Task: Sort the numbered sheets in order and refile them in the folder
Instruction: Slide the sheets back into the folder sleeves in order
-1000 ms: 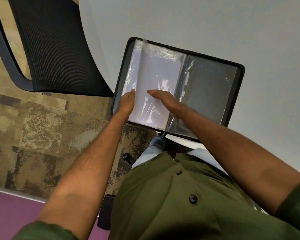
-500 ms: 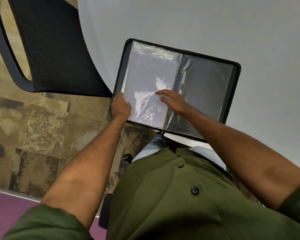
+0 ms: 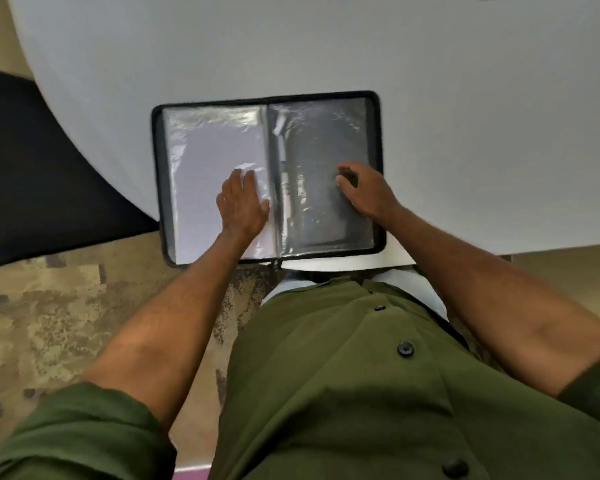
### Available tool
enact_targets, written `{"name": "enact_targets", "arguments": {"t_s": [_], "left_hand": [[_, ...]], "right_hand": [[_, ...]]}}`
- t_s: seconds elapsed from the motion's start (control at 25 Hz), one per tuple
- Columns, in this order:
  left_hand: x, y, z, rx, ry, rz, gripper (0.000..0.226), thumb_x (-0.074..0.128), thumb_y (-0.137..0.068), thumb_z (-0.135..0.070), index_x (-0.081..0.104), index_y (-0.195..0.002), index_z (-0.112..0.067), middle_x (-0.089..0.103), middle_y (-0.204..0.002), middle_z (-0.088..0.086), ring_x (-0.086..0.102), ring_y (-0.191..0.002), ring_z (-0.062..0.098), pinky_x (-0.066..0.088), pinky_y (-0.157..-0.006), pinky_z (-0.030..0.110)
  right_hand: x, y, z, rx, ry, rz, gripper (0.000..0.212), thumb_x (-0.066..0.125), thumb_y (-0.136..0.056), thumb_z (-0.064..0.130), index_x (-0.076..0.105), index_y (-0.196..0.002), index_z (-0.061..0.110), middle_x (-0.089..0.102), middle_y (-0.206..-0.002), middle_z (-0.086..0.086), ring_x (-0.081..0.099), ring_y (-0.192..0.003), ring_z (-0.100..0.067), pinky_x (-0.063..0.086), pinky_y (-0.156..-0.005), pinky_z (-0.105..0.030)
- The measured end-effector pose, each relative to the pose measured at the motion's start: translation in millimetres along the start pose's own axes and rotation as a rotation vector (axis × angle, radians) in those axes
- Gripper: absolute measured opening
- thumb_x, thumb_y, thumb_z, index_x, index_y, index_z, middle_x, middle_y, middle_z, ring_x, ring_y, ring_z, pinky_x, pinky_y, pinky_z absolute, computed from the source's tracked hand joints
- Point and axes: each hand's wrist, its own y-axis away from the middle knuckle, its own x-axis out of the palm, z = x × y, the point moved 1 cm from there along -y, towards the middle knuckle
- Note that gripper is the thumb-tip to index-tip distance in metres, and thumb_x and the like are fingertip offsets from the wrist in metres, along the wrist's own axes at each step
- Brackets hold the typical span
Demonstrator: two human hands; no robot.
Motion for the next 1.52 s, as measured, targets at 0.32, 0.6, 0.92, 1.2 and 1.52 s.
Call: {"name": "enact_targets", "arguments": {"t_s": [0.32, 0.6, 0.92, 1.2, 1.52], "left_hand": [[21.8, -45.6, -221.7, 0.409, -0.170, 0.042, 0.069, 0.058, -0.095, -0.039, 0.034, -0.153, -0.010, 0.029, -0.162, 0.019, 0.031, -0.146, 0.040, 0.031, -0.115, 0.055], [88.7, -46.0, -423.4, 0.581, -0.262, 0.144, 0.070, 0.057, -0.098, -0.042, 0.031, -0.156, -0.011, 0.026, -0.165, 0.016, 0.031, -0.146, 0.039, 0.035, -0.111, 0.053], [160.0, -28.1, -580.1, 0.729, -0.295, 0.229, 0.070, 0.056, -0.100, -0.042, 0.030, -0.157, -0.010, 0.023, -0.166, 0.017, 0.028, -0.148, 0.039, 0.035, -0.112, 0.054], [202.5, -31.4, -677.8, 0.785, -0.260, 0.256, 0.071, 0.057, -0.100, -0.041, 0.028, -0.157, -0.010, 0.022, -0.166, 0.018, 0.025, -0.150, 0.040, 0.035, -0.113, 0.055], [237.1, -56.0, -742.5, 0.802, -0.249, 0.271, 0.073, 0.057, -0.100, -0.042, 0.027, -0.157, -0.009, 0.019, -0.166, 0.016, 0.022, -0.150, 0.038, 0.036, -0.111, 0.055]], "right_hand": [[-143.9, 51.2, -139.2, 0.136, 0.153, -0.290, 0.044, 0.061, -0.101, 0.036, 0.058, -0.140, 0.016, 0.050, -0.154, -0.007, 0.042, -0.146, -0.027, 0.035, -0.119, -0.045], [-263.3, 100.1, -270.4, 0.276, 0.068, -0.419, 0.046, 0.055, -0.104, 0.038, 0.052, -0.145, 0.018, 0.045, -0.158, -0.004, 0.035, -0.150, -0.024, 0.030, -0.121, -0.043], [-348.0, 160.4, -390.4, 0.480, -0.170, -0.603, 0.048, 0.050, -0.104, 0.044, 0.048, -0.147, 0.024, 0.047, -0.155, 0.002, 0.035, -0.148, -0.019, 0.031, -0.122, -0.043], [-405.1, 168.6, -454.3, 0.577, -0.257, -0.684, 0.056, 0.053, -0.103, 0.044, 0.042, -0.152, 0.021, 0.044, -0.157, -0.002, 0.038, -0.146, -0.020, 0.036, -0.120, -0.043], [-454.2, 133.7, -503.7, 0.669, -0.263, -0.655, 0.080, 0.059, -0.098, 0.048, 0.020, -0.161, 0.017, 0.019, -0.169, -0.006, 0.018, -0.155, -0.027, 0.025, -0.125, -0.050]]}}
